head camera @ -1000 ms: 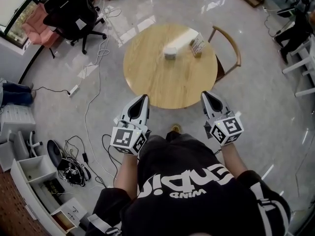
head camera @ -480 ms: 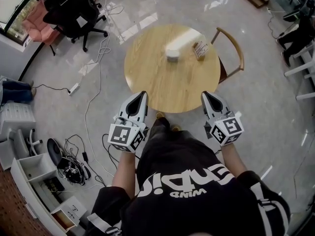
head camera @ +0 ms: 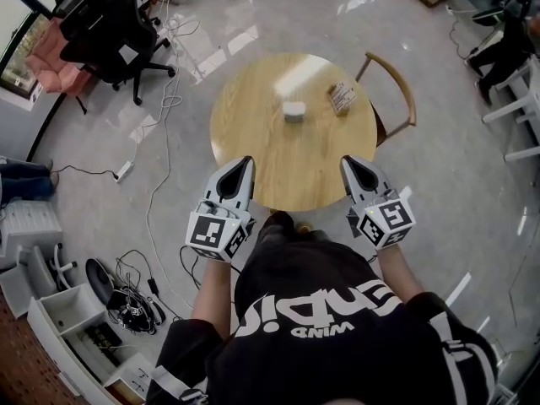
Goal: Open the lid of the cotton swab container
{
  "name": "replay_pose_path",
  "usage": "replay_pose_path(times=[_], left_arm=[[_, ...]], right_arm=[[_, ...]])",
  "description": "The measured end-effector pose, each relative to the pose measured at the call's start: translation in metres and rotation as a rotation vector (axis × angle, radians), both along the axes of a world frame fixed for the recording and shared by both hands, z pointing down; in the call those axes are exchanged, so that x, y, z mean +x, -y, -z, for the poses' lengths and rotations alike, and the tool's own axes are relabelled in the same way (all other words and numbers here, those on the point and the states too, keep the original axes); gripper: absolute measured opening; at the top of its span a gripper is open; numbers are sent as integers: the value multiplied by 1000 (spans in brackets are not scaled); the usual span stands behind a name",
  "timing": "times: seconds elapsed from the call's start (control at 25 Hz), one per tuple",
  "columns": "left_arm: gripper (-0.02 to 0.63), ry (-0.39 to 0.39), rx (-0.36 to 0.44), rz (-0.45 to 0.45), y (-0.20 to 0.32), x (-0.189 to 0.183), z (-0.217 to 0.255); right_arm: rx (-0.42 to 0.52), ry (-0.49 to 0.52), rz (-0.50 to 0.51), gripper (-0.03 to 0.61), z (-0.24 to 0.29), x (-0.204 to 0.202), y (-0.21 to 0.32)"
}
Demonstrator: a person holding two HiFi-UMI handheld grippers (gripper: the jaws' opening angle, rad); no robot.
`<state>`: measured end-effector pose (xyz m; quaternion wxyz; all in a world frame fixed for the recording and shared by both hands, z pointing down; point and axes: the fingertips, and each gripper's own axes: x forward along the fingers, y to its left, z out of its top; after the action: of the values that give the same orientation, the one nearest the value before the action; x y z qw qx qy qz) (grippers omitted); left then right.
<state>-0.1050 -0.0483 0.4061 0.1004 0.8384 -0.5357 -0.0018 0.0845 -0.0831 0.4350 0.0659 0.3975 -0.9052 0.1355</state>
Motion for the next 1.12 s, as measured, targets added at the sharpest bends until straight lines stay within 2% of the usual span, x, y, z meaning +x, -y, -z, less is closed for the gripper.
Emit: replay_pose_path(times=[0.36,0.6,1.0,1.12], left_arm=[[8,-1,-11,-92,53,-16,-5],[8,-1,-9,-150,75,-21,-2],[9,27,5,-147,107,-19,-5],[57,8,2,-148,111,-18,-7]], right_arm=[[18,-3,-63,3,5,-23,43],[21,-9,-106,3,12,-32,54],[26,-4,-128,3,18,-24,80],[29,-4,-126,3,19,-22,88]])
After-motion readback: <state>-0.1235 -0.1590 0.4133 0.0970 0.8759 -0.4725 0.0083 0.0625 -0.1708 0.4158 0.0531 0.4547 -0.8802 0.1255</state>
